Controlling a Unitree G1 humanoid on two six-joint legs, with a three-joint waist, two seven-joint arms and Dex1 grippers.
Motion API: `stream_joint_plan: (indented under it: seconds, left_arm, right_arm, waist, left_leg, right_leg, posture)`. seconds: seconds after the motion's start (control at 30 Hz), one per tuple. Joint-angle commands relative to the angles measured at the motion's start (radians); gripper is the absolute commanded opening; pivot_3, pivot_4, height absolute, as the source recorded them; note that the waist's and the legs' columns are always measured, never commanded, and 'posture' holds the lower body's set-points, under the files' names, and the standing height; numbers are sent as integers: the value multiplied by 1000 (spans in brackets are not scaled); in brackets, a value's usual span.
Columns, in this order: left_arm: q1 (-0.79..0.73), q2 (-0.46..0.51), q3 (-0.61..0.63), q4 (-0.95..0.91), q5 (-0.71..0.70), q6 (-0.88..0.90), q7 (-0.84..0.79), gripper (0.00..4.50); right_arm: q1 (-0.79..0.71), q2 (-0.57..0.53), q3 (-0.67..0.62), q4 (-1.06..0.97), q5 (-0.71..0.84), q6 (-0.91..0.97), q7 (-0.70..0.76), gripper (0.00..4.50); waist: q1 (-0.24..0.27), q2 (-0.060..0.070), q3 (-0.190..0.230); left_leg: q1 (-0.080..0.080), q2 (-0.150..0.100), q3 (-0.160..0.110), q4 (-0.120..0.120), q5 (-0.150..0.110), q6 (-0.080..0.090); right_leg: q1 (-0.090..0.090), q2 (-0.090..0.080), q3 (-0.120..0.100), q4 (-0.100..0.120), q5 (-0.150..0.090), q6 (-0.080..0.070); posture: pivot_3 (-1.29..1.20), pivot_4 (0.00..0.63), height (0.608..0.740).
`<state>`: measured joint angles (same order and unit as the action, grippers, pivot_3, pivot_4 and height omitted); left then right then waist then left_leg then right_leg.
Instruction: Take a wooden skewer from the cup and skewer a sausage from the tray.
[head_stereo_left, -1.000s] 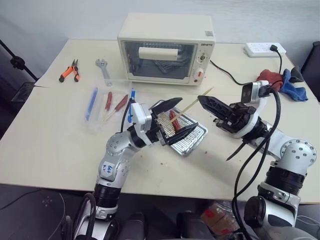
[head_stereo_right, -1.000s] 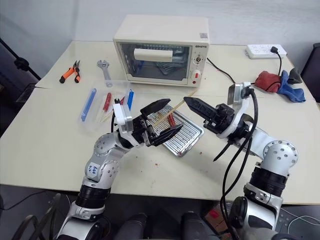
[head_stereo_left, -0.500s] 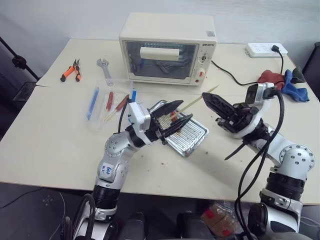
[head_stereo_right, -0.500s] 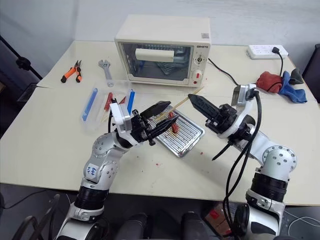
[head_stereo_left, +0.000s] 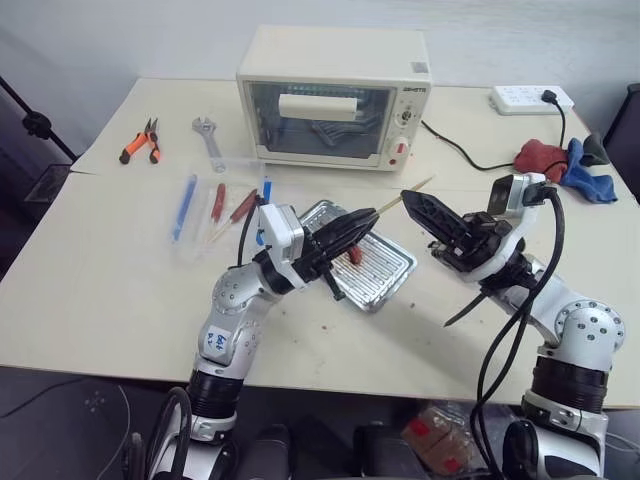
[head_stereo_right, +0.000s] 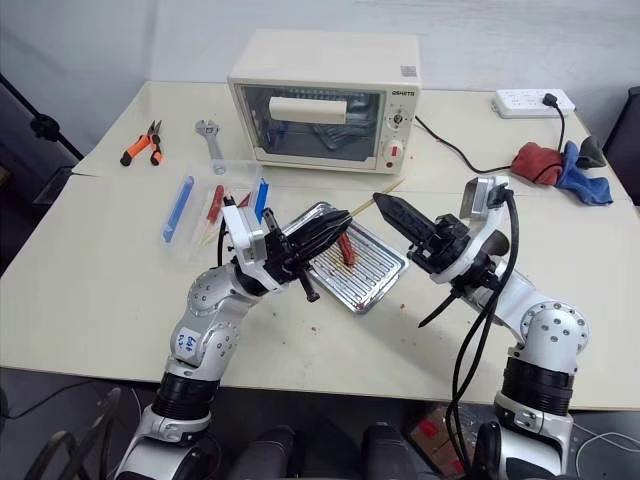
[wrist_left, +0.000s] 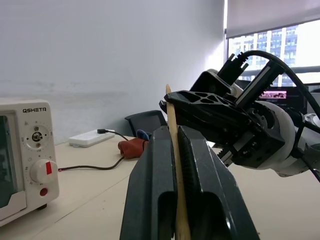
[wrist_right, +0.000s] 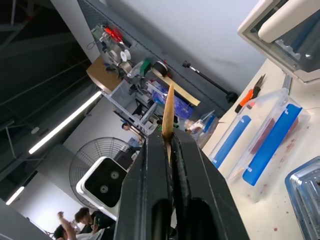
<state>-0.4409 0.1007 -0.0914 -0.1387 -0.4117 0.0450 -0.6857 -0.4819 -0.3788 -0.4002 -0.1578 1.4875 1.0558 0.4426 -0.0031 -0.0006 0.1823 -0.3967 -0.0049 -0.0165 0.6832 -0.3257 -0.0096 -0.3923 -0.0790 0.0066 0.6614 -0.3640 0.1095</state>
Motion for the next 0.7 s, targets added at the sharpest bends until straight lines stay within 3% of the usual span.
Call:
stream_joint_plan:
  seconds: [0.03, 0.17, 0.33, 0.53, 0.7]
  left_arm:
    - [14, 74, 78, -67, -50, 41, -2, 0]
    - [98, 203, 155, -119, -100, 91, -46, 0]
    - [268, 373, 314, -133, -158, 128, -106, 0]
    - [427, 453, 478, -125, -214, 177, -98, 0]
    - [449, 451, 500, -105, -205, 173, -84, 0]
  right_arm:
    - [38, -84, -2, -105, -107, -80, 106, 1396]
    - [157, -204, 43, -196, -295, -185, 277, 2758]
    - [449, -383, 108, -233, -633, -474, 589, 4471]
    - [603, -392, 60, -158, -784, -685, 680, 4493]
    - [524, -367, 110, -172, -782, -637, 607, 4493]
  waist:
    - [0, 0, 0]
    - [-1, 0, 0]
    - [2, -1, 0]
    - [2, -1, 1]
    - [2, -1, 1]
  left_leg:
    - [0, 0, 0, 0, 0, 0]
    - [0, 0, 0, -2, 0, 0]
    - [0, 0, 0, -3, 0, 1]
    - [13, 1, -1, -4, -2, 4]
    - [16, 1, -1, -8, -2, 2]
  right_leg:
    - [0, 0, 0, 0, 0, 0]
    - [0, 0, 0, -1, 0, 0]
    - [1, 0, 0, -3, 0, 0]
    - [15, -1, 0, -13, 0, 0]
    - [18, -1, 0, -15, 0, 0]
  posture:
    - [0, 150, 740]
    - [0, 150, 740]
    - [0, 150, 740]
    - [0, 150, 740]
    - [0, 150, 740]
